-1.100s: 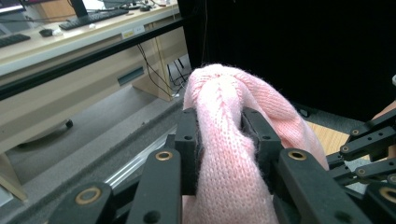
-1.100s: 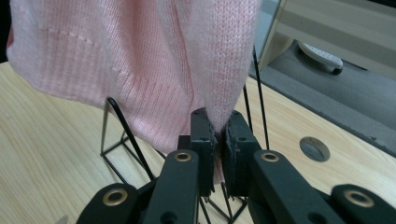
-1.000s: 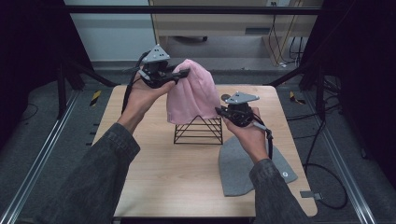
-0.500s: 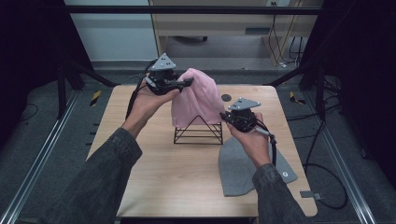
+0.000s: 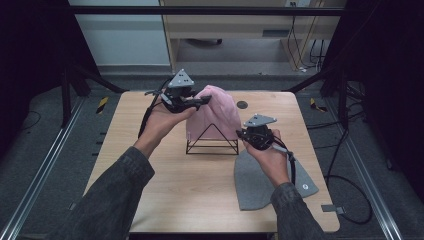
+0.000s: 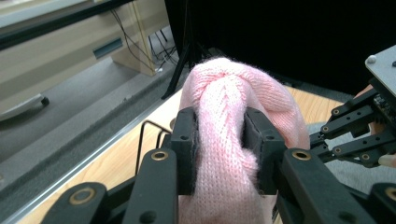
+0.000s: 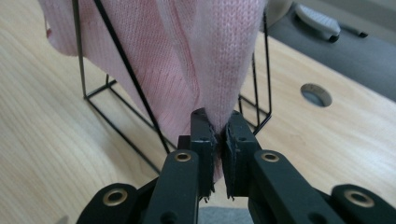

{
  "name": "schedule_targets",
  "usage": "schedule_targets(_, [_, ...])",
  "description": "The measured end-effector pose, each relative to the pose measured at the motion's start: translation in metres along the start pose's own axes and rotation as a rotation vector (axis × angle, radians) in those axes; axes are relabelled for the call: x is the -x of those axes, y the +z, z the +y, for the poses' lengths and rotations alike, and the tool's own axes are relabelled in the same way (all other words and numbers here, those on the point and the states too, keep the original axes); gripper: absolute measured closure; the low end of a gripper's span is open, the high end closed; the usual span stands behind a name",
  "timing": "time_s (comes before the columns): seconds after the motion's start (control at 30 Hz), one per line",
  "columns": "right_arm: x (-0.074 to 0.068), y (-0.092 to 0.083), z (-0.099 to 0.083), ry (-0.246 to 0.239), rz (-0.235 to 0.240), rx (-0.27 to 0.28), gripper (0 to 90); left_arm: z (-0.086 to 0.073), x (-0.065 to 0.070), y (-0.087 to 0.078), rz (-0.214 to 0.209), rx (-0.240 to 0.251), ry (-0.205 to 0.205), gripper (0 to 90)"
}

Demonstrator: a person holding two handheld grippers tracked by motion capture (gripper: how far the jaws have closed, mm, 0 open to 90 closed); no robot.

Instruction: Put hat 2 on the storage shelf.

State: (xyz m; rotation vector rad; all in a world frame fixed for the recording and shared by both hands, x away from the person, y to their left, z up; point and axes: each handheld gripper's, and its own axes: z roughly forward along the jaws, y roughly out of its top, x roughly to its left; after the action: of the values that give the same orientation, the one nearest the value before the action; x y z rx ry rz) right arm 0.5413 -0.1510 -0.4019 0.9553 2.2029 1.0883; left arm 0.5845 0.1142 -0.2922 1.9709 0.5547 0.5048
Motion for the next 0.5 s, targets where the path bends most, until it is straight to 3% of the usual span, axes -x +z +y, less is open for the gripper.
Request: schedule_targets(0.5, [-0.007,0.010,-0.012,0.004,0.030,-0.045,83.9,-0.016,0.012,0.000,-0.020,-0.021,-0.010,69.1])
